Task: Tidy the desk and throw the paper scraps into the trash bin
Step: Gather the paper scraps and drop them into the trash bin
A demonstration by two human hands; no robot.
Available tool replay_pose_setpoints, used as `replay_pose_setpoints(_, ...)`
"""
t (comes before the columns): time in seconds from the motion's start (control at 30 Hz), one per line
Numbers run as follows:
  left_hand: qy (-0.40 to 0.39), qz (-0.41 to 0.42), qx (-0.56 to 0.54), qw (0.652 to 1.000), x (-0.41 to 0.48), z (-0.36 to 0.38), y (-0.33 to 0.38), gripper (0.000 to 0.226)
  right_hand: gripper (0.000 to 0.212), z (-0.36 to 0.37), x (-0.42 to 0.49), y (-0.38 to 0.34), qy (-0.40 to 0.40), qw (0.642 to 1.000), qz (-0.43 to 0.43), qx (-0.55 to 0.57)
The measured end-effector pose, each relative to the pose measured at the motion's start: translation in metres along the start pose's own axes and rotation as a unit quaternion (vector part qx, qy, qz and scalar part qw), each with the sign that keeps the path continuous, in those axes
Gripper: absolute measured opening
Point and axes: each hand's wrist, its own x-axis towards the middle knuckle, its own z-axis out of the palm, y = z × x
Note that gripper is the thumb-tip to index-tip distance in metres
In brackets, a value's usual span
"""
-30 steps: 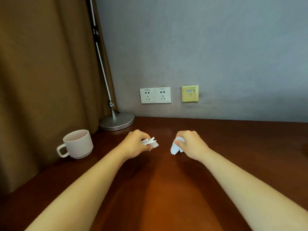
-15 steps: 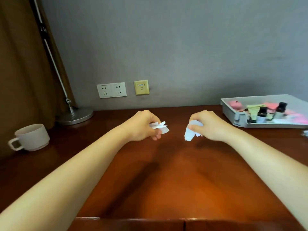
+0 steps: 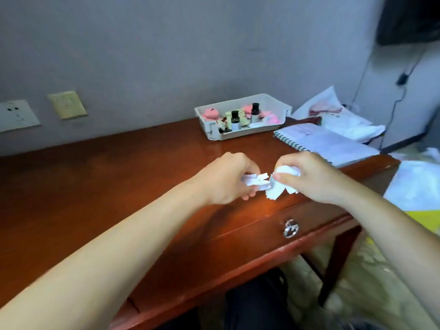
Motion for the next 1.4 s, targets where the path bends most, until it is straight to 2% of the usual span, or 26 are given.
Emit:
replay_pose_setpoints(0.13, -0.017, 0.075, 0.011, 0.997, 0.042, 0.051, 0.05, 0.01, 0.018, -0.024, -0.051, 0.049, 0.041, 0.997, 0.069, 0.006)
replay_pose_setpoints(0.37, -0.13, 0.116, -0.1, 0.98, 0.083, 0.135, 0.107, 0.021, 0.037, -0.042, -0.15, 0.128, 0.073, 0.974, 0.206, 0.062)
replay_pose_setpoints(0.47, -0.18, 0.109, -0.124, 0.97, 0.098, 0.179, 0.119, 0.025, 0.033, -0.032, -0.189, 0.162, 0.062, 0.958, 0.268, 0.078)
replay_pose_setpoints(0.53, -0.221, 0.1, -0.147, 0.959, 0.108, 0.215, 0.126, 0.021, 0.03, -0.021, -0.21, 0.183, 0.053, 0.946, 0.305, 0.091)
replay_pose_setpoints(0.73, -0.318, 0.057, -0.18, 0.929, 0.131, 0.323, 0.13, 0.022, 0.034, 0.024, -0.262, 0.236, 0.013, 0.905, 0.414, 0.092)
replay_pose_setpoints(0.83, -0.358, 0.014, -0.197, 0.913, 0.13, 0.369, 0.125, 0.013, 0.035, 0.053, -0.285, 0.259, -0.023, 0.876, 0.473, 0.09)
replay_pose_setpoints(0.97, -0.403, -0.029, -0.178, 0.897, 0.123, 0.424, 0.121, 0.016, 0.016, 0.096, -0.311, 0.281, -0.072, 0.83, 0.542, 0.109)
replay_pose_setpoints(1.17, -0.436, -0.077, -0.092, 0.892, 0.103, 0.486, 0.107, 0.002, 0.018, 0.148, -0.341, 0.303, -0.075, 0.765, 0.623, 0.149)
replay_pose_setpoints(1.27, -0.457, -0.078, -0.062, 0.884, 0.102, 0.498, 0.105, 0.031, 0.023, 0.166, -0.348, 0.307, -0.054, 0.738, 0.653, 0.163)
replay_pose_setpoints(1.4, -0.518, -0.059, -0.023, 0.853, 0.102, 0.511, 0.1, 0.035, 0.022, 0.181, -0.353, 0.306, -0.05, 0.715, 0.674, 0.18)
